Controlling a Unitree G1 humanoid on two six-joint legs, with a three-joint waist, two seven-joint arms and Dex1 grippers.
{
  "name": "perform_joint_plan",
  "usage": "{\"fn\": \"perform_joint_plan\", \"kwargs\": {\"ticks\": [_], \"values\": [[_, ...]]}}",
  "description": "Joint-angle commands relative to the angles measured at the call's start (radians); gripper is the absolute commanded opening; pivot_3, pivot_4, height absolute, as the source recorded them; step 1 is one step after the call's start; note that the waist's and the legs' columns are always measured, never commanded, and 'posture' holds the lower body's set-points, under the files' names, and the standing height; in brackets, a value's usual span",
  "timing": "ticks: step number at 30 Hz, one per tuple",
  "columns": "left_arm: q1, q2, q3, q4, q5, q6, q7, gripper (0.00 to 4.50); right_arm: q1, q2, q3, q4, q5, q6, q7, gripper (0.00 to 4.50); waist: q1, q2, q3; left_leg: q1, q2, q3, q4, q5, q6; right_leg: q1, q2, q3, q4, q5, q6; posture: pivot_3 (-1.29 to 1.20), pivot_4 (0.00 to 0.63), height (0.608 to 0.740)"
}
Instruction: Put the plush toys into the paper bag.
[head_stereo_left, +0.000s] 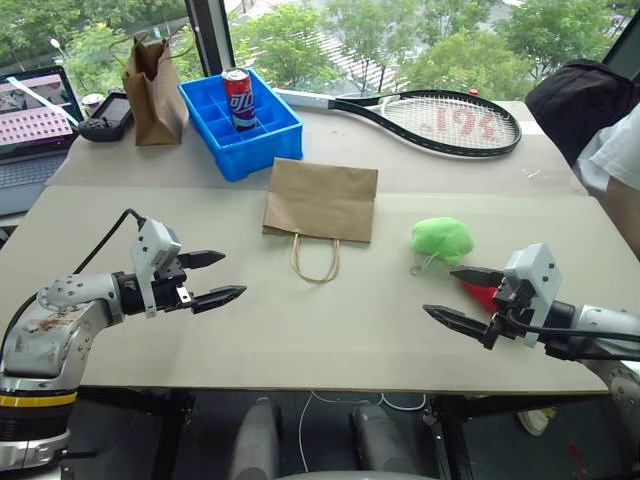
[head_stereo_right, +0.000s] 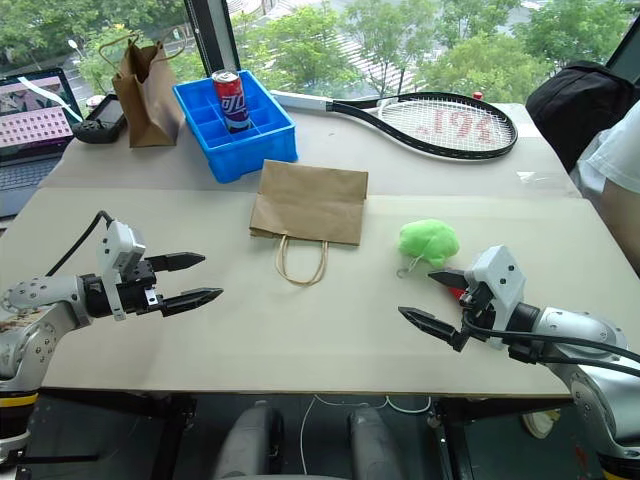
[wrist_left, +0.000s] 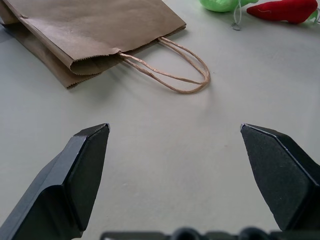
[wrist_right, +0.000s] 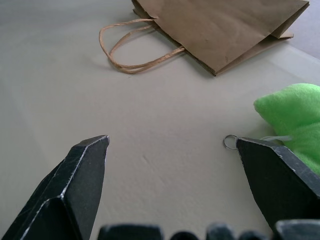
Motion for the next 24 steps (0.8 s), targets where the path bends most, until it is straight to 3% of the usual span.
{"fn": "perform_joint_plan", "kwargs": {"ticks": [1, 4, 10, 18, 24], "values": [[-0.113, 0.051, -0.036, 0.052, 0.004, -0.049, -0.125, 4.50, -0.050, -0.047, -0.021, -0.050, 0.030, 0.001, 0.055, 4.48, 0.000, 0.000, 0.000, 0.000, 0.000, 0.000, 0.000, 0.000, 0.000, 0.000, 0.000, 0.000, 0.000, 0.000, 0.000, 0.00, 0.150, 0.663], [-0.326, 0.116, -0.152, 0.210, 0.074, -0.179, -0.357, 4.50, -0.168, -0.138, 0.026, -0.120, 0.108, 0.070, 0.134, 4.48, 0.005, 0.000, 0.007, -0.003, 0.000, 0.000, 0.001, 0.003, 0.001, -0.005, 0.000, -0.001, 0.002, 0.000, -0.002, 0.00, 0.150, 0.663], [-0.539, 0.007, -0.327, 0.512, 0.247, -0.464, -0.510, 4.50, -0.288, -0.127, 0.105, -0.180, 0.186, 0.184, 0.064, 4.48, 0.004, 0.001, 0.006, 0.001, 0.000, 0.001, -0.003, 0.002, 0.003, 0.002, 0.000, -0.001, -0.004, 0.004, -0.004, 0.00, 0.150, 0.663], [-0.721, -0.208, -0.439, 0.862, 0.414, -0.792, -0.529, 4.50, -0.332, -0.047, 0.189, -0.222, 0.168, 0.259, -0.083, 4.48, 0.008, -0.004, 0.008, -0.004, -0.001, -0.002, -0.002, 0.002, 0.004, 0.000, 0.000, -0.003, -0.005, 0.005, -0.005, 0.00, 0.150, 0.663], [-0.813, -0.308, -0.457, 1.096, 0.508, -0.988, -0.488, 4.50, -0.310, -0.035, 0.233, -0.269, 0.161, 0.352, -0.181, 4.48, 0.000, -0.004, 0.008, -0.004, -0.001, -0.003, -0.002, 0.002, 0.004, 0.001, 0.000, -0.003, -0.005, 0.005, -0.004, 0.00, 0.150, 0.663]]}}
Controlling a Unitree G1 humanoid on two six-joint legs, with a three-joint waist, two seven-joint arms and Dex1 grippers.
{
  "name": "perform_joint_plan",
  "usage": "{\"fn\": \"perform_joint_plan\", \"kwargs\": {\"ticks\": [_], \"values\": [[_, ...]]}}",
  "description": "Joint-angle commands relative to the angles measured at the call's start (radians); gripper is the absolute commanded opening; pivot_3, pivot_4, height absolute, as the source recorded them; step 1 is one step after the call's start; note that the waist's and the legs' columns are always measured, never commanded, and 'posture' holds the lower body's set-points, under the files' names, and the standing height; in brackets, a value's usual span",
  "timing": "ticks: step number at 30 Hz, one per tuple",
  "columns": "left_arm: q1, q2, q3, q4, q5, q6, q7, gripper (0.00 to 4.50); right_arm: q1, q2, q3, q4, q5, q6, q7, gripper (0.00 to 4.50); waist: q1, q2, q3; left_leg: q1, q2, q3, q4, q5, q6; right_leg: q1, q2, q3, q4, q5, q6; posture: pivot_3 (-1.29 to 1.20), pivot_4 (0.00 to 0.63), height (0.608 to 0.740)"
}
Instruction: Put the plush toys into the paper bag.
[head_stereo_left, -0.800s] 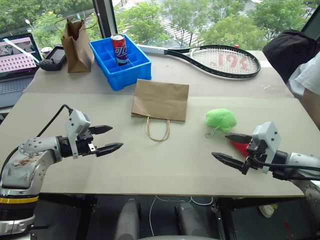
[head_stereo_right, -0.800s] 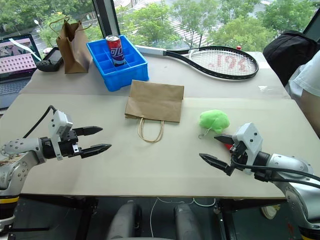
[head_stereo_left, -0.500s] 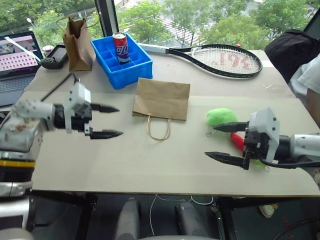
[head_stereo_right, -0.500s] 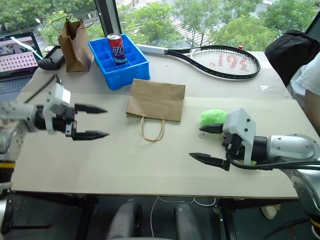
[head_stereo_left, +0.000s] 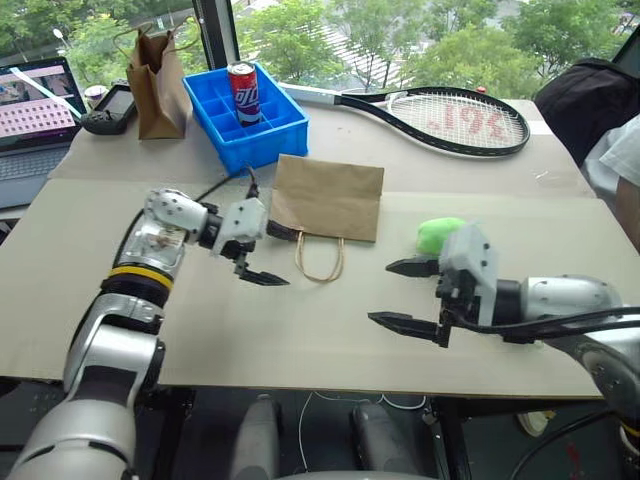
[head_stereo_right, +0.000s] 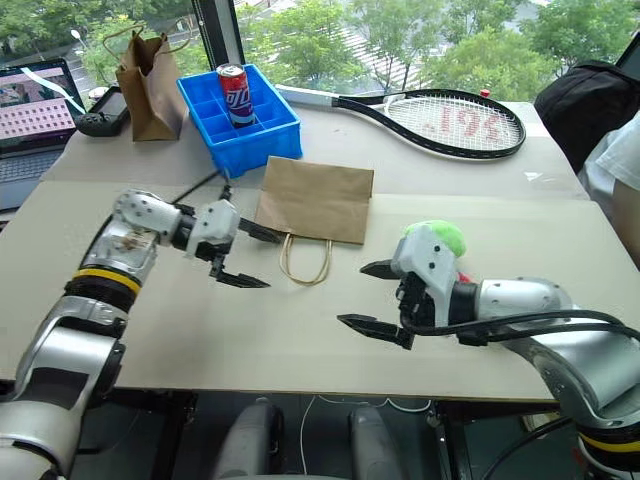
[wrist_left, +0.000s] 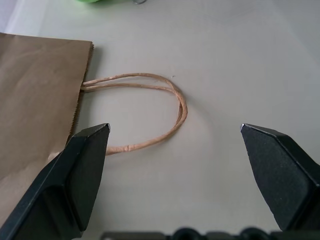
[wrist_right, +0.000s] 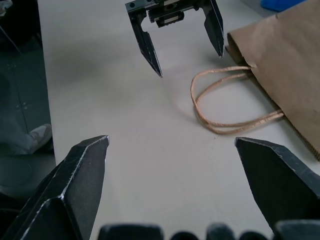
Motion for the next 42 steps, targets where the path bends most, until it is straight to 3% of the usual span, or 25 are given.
{"fn": "perform_joint_plan", "kwargs": {"ticks": [1, 6, 7, 10, 14, 18, 21, 27, 31, 35, 41, 42], "values": [[-0.075, -0.026, 0.000, 0.123, 0.061, -0.136, 0.045, 4.50, 0.012, -0.004, -0.017, -0.047, -0.004, 0.044, -0.053, 4.48, -0.002, 0.000, 0.000, 0.000, 0.000, 0.000, 0.000, 0.000, 0.000, 0.000, 0.000, 0.000, 0.000, 0.000, 0.000, 0.00, 0.150, 0.663], [-0.132, -0.082, 0.014, 0.252, 0.088, -0.191, 0.057, 4.50, 0.040, 0.002, -0.054, -0.065, 0.012, 0.075, -0.103, 4.48, -0.002, 0.000, 0.000, 0.000, -0.001, -0.001, 0.000, 0.000, 0.000, 0.000, 0.000, 0.000, 0.000, 0.000, 0.000, 0.00, 0.150, 0.663], [-0.139, -0.090, 0.021, 0.267, 0.084, -0.185, 0.044, 3.99, 0.044, 0.002, -0.057, -0.069, 0.014, 0.077, -0.108, 4.50, -0.002, 0.000, 0.000, 0.000, -0.001, -0.001, 0.000, 0.000, 0.000, 0.000, 0.000, 0.000, 0.000, 0.000, 0.001, 0.00, 0.150, 0.663], [-0.155, -0.105, 0.030, 0.297, 0.085, -0.180, 0.027, 3.20, 0.057, 0.000, -0.067, -0.076, 0.014, 0.084, -0.119, 4.50, -0.002, 0.000, 0.000, 0.000, -0.001, -0.001, 0.000, 0.000, 0.000, 0.000, 0.000, 0.000, 0.000, 0.000, 0.001, 0.00, 0.150, 0.663], [-0.162, -0.121, 0.053, 0.317, 0.065, -0.156, -0.038, 1.59, 0.081, -0.007, -0.086, -0.083, 0.010, 0.082, -0.123, 4.50, -0.003, 0.000, 0.000, 0.000, -0.001, -0.001, 0.000, 0.000, 0.000, 0.000, 0.000, 0.000, 0.000, 0.000, 0.001, 0.00, 0.150, 0.663], [-0.155, -0.108, 0.024, 0.250, -0.036, -0.037, -0.053, 0.28, 0.114, -0.021, -0.100, -0.084, 0.001, 0.074, -0.114, 4.50, -0.003, 0.000, 0.000, 0.000, -0.001, -0.001, 0.000, 0.000, 0.000, 0.000, 0.000, -0.001, 0.000, 0.000, 0.001, 0.00, 0.150, 0.663], [-0.128, -0.071, -0.029, 0.121, -0.155, 0.118, -0.053, 0.11, 0.146, -0.023, -0.101, -0.095, 0.000, 0.069, -0.112, 4.50, -0.003, 0.000, 0.000, 0.000, -0.001, -0.001, 0.000, 0.000, 0.000, 0.000, 0.000, -0.001, 0.000, 0.000, 0.001, 0.00, 0.150, 0.663], [-0.017, 0.010, 0.001, -0.423, -0.386, 0.729, -0.021, 0.11, 0.239, 0.049, -0.082, -0.126, -0.005, 0.051, -0.158, 4.50, -0.005, 0.000, 0.000, 0.000, 0.000, -0.003, 0.000, 0.000, 0.000, 0.001, 0.000, -0.002, 0.001, 0.000, 0.001, 0.00, 0.150, 0.663], [0.040, 0.049, 0.048, -0.729, -0.515, 1.096, 0.122, 0.00, 0.249, 0.137, -0.025, -0.097, -0.069, 0.011, -0.216, 3.46, -0.006, 0.000, 0.000, 0.002, 0.000, -0.003, 0.000, 0.000, 0.000, 0.003, 0.000, -0.002, 0.001, 0.000, 0.001, 0.00, 0.150, 0.663], [0.007, 0.008, 0.148, -0.808, -0.613, 1.378, 0.323, 0.00, 0.197, 0.250, 0.053, -0.062, -0.133, -0.030, -0.271, 2.10, -0.006, 0.000, 0.000, 0.004, 0.000, -0.003, 0.000, 0.001, 0.000, 0.003, 0.001, -0.002, 0.003, -0.003, 0.006, 0.00, 0.150, 0.663], [0.001, -0.114, 0.270, -0.924, -0.715, 1.580, 0.577, 0.00, 0.080, 0.386, 0.162, 0.065, -0.245, -0.072, -0.318, 0.04, -0.003, 0.000, 0.000, 0.004, 0.000, -0.003, 0.000, 0.002, 0.001, 0.003, 0.001, -0.002, 0.003, -0.003, 0.006, 0.00, 0.150, 0.663], [0.002, -0.130, 0.285, -0.938, -0.736, 1.613, 0.605, 0.00, 0.051, 0.414, 0.179, 0.100, -0.268, -0.086, -0.329, 0.04, -0.003, 0.000, 0.000, 0.004, 0.000, -0.003, 0.000, 0.002, 0.001, 0.003, 0.001, -0.002, 0.003, -0.002, 0.005, 0.00, 0.150, 0.663]]}}
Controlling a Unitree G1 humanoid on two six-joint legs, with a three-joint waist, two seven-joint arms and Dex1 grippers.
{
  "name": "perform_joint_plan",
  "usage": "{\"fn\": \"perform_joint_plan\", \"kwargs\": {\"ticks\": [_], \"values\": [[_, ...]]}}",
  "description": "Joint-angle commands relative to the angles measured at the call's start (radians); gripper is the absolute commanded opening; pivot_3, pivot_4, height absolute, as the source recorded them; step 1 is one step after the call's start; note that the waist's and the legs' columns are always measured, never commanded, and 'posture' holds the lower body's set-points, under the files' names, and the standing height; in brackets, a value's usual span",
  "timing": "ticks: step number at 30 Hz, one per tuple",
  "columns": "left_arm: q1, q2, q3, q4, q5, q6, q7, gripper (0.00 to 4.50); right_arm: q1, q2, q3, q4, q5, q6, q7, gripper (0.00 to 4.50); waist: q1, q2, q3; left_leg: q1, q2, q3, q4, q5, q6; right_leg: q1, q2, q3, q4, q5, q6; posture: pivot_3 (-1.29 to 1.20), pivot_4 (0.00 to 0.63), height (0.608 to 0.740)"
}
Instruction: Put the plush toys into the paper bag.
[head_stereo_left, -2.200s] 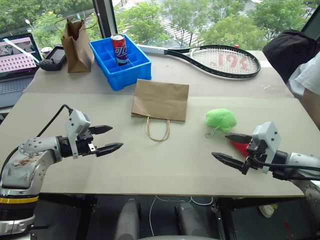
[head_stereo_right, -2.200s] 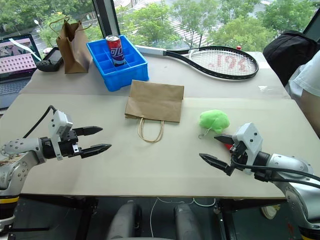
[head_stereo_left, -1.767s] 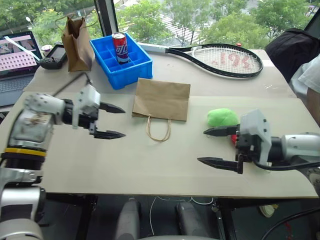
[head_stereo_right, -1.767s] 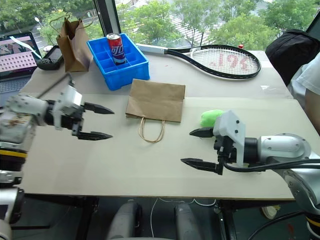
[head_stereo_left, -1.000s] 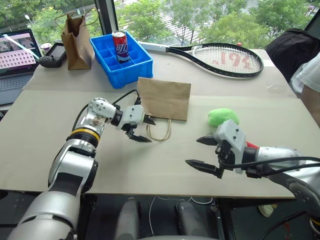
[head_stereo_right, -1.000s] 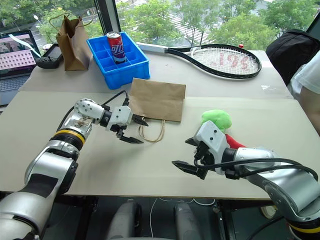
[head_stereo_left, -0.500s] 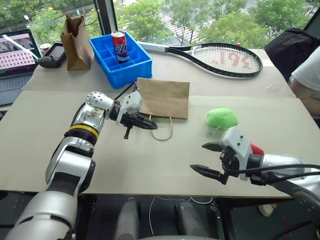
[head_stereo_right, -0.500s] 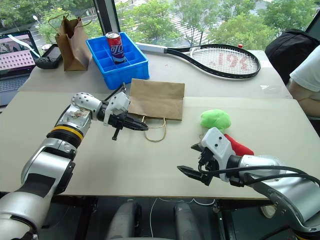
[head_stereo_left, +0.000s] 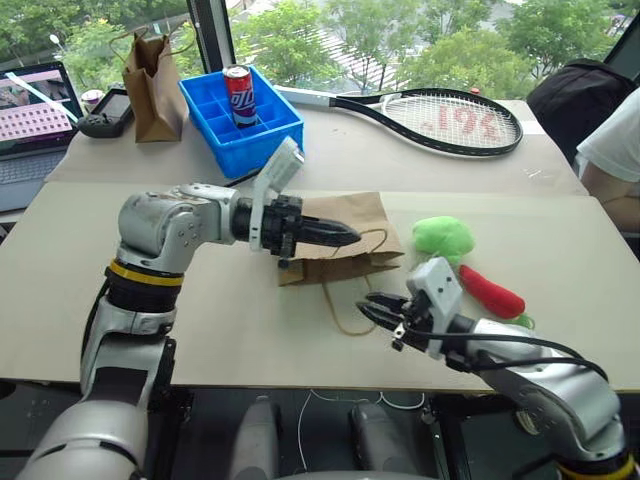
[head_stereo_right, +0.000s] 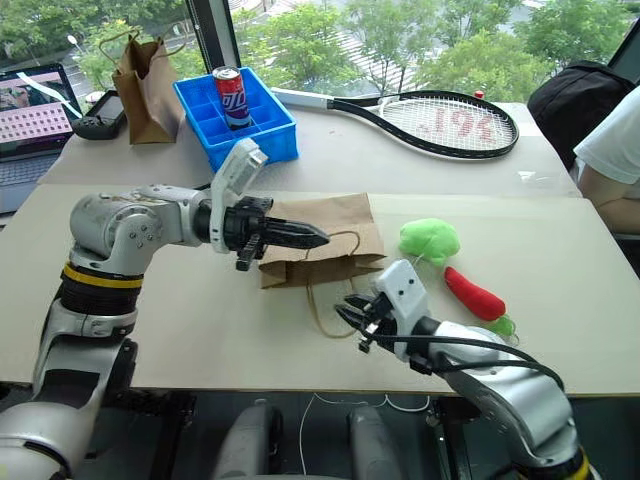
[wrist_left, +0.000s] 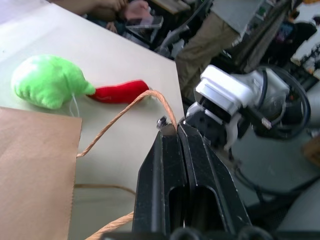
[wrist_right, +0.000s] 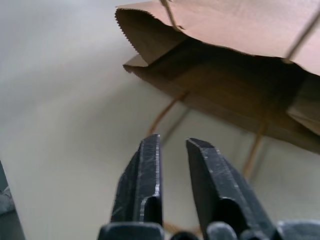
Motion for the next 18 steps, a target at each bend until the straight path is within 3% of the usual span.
{"fn": "perform_joint_plan", "kwargs": {"ticks": [1, 11, 18], "values": [[-0.024, -0.043, 0.083, -0.079, -0.088, 0.112, 0.118, 0.00, -0.076, 0.081, 0.036, 0.085, -0.074, -0.064, -0.038, 0.04, -0.001, 0.000, 0.000, 0.000, 0.000, 0.000, 0.000, 0.000, 0.000, 0.000, 0.000, 0.000, 0.000, 0.002, -0.003, 0.00, 0.150, 0.663], [-0.066, -0.129, 0.221, -0.060, -0.231, 0.256, 0.285, 0.00, -0.125, 0.185, 0.086, 0.386, -0.299, -0.251, -0.074, 0.04, 0.002, 0.000, 0.000, 0.000, 0.000, 0.000, 0.000, 0.000, 0.000, -0.001, 0.000, 0.000, 0.002, 0.003, -0.005, 0.00, 0.150, 0.663], [-0.169, -0.088, 0.246, 0.051, -0.188, 0.152, 0.305, 0.00, -0.095, 0.216, 0.097, 0.460, -0.365, -0.312, -0.048, 0.04, -0.002, 0.000, 0.000, 0.000, -0.001, 0.000, 0.000, 0.000, 0.000, -0.001, 0.000, 0.000, 0.003, 0.003, -0.005, 0.00, 0.150, 0.663]]}}
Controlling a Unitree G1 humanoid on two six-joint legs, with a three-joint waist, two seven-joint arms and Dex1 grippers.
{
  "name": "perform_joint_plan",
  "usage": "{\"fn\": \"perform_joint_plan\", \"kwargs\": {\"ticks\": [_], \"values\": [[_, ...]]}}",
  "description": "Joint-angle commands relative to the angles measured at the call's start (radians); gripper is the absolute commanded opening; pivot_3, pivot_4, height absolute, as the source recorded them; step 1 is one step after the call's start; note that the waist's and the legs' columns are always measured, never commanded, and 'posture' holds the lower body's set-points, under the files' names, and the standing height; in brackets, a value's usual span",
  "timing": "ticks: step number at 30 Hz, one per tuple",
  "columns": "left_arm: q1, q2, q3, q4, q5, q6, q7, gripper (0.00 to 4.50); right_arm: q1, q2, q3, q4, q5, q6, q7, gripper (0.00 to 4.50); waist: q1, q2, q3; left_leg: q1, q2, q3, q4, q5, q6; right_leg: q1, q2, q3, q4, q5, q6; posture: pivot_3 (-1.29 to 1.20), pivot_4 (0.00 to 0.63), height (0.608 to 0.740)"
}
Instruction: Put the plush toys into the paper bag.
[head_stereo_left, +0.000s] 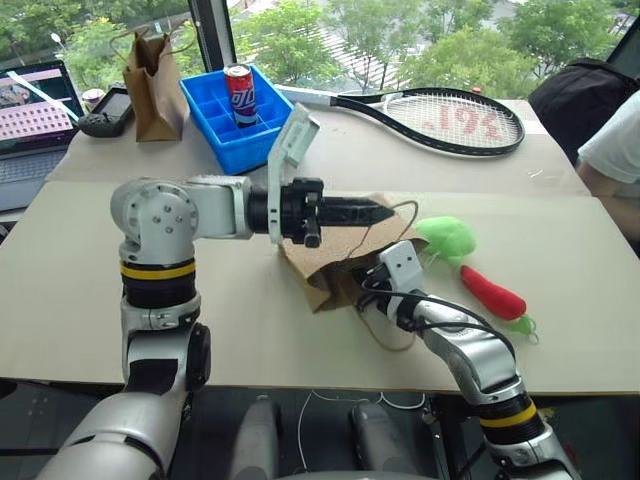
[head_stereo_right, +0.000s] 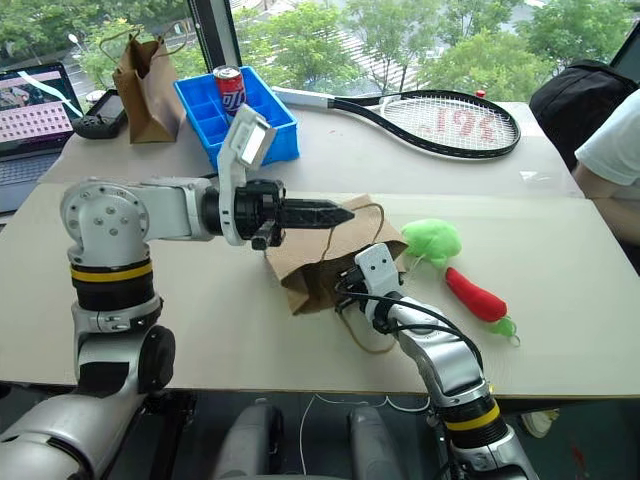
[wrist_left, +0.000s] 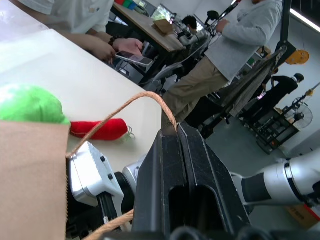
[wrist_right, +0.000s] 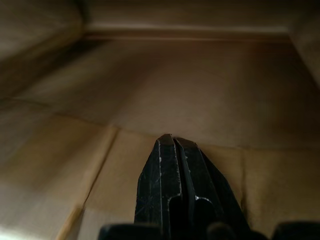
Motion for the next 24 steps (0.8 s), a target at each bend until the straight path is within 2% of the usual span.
{"fn": "perform_joint_plan", "kwargs": {"ticks": [1, 12, 18, 24], "values": [[-0.078, 0.037, 0.016, 0.046, 0.023, -0.092, -0.014, 0.00, 0.018, 0.004, 0.004, 0.012, -0.030, -0.022, 0.019, 0.04, 0.000, 0.000, 0.000, 0.000, 0.000, 0.000, 0.000, 0.000, 0.000, 0.000, 0.000, 0.000, 0.000, 0.000, 0.000, 0.00, 0.150, 0.663], [-0.314, 0.243, -0.189, 0.267, 0.284, -0.510, -0.370, 0.00, -0.033, 0.009, 0.008, -0.049, -0.052, 0.043, 0.074, 0.04, -0.002, 0.000, 0.000, -0.001, 0.000, 0.001, 0.000, 0.000, -0.001, -0.002, 0.000, 0.000, 0.000, 0.000, 0.000, 0.00, 0.150, 0.663], [-0.378, 0.261, -0.204, 0.321, 0.332, -0.600, -0.460, 0.00, -0.041, -0.007, 0.023, -0.068, -0.072, 0.078, 0.098, 0.04, 0.001, 0.000, 0.000, -0.005, 0.000, 0.001, 0.000, 0.000, -0.001, -0.006, 0.000, 0.000, 0.000, 0.000, 0.000, 0.00, 0.150, 0.663], [-0.396, 0.254, -0.186, 0.290, 0.319, -0.599, -0.488, 0.00, -0.041, -0.019, 0.024, -0.081, -0.083, 0.095, 0.108, 0.04, 0.001, 0.000, 0.000, -0.007, 0.000, 0.001, 0.000, 0.000, -0.001, -0.007, 0.000, 0.000, 0.000, 0.000, 0.000, 0.00, 0.150, 0.663]]}}
